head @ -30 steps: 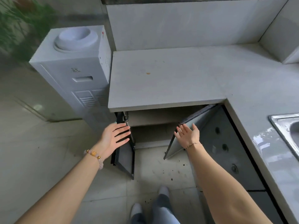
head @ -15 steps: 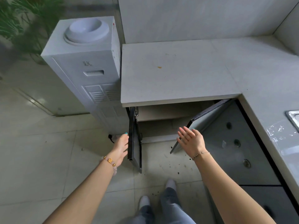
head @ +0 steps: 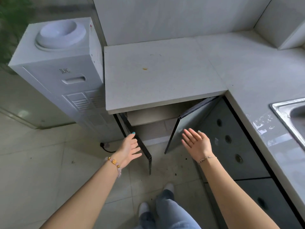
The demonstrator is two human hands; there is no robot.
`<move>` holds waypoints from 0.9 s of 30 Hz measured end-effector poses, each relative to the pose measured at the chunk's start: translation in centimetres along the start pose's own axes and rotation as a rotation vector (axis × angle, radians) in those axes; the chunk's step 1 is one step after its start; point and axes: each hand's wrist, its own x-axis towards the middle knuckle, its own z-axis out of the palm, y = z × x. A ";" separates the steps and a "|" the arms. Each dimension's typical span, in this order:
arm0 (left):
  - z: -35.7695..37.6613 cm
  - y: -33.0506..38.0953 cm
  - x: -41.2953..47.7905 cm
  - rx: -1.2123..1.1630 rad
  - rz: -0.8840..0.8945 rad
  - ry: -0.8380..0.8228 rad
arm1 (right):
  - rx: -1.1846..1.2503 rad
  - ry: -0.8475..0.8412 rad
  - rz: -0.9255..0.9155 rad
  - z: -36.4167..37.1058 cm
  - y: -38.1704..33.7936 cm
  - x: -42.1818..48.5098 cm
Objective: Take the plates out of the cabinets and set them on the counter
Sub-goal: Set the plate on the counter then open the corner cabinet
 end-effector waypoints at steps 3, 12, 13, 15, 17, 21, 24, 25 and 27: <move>3.5 1.1 0.7 -0.008 0.002 -0.073 | -0.023 0.005 0.003 -0.3 -1.4 0.3; 10.6 5.0 2.7 0.106 -0.002 -0.096 | 0.029 0.055 -0.023 -2.3 -5.3 1.7; 11.0 4.9 2.4 0.149 -0.017 -0.118 | 0.042 0.060 -0.026 -2.4 -5.5 1.8; 11.9 4.5 1.9 0.225 -0.018 -0.203 | 0.060 0.071 -0.040 -2.7 -5.9 1.9; 13.1 4.5 1.8 0.274 0.031 -0.287 | 0.075 0.089 -0.067 -3.0 -6.2 1.7; 16.3 5.6 1.9 0.294 0.104 -0.437 | 0.140 0.149 -0.146 -4.1 -6.7 0.5; 18.5 6.6 2.4 0.324 0.102 -0.528 | 0.199 0.234 -0.225 -5.3 -6.9 -1.2; 19.1 6.9 2.6 0.336 0.093 -0.552 | 0.226 0.265 -0.256 -5.6 -6.8 -1.7; 20.2 7.4 3.1 0.375 0.076 -0.608 | 0.286 0.322 -0.325 -6.1 -6.4 -2.9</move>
